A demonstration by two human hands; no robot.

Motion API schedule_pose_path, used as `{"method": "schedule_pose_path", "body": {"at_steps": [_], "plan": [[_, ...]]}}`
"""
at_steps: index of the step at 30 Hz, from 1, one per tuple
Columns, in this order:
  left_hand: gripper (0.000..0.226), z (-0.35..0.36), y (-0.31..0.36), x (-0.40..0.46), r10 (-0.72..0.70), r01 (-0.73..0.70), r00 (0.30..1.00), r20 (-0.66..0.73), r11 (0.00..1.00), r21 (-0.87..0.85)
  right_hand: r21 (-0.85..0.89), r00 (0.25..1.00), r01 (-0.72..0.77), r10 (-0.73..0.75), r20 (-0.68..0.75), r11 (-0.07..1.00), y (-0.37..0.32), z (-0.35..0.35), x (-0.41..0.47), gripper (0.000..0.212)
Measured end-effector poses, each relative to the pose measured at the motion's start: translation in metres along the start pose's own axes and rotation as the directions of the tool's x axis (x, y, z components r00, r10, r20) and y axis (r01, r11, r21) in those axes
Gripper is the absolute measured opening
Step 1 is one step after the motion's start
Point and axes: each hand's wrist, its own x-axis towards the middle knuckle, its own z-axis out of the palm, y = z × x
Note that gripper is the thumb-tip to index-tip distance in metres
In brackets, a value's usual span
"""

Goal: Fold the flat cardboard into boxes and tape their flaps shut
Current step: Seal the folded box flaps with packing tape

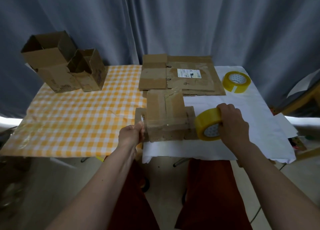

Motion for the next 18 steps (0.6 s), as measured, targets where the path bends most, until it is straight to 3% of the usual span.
{"method": "schedule_pose_path", "body": {"at_steps": [8,14,18], "plan": [[0.053,0.011,-0.004,0.010,0.007,-0.005,0.998,-0.068,1.000,0.023,-0.072,0.999,-0.020,0.023,0.028,0.997,0.001,0.014,0.013,0.039],[0.040,0.019,-0.017,0.019,0.008,0.000,0.995,-0.098,0.997,0.082,-0.137,0.995,0.001,0.012,0.098,0.991,0.004,0.029,0.022,0.042],[0.037,0.023,-0.025,0.019,0.160,-0.134,0.984,-0.082,0.956,0.262,-0.164,0.991,0.023,-0.001,0.133,0.986,0.005,0.041,0.026,0.045]]}}
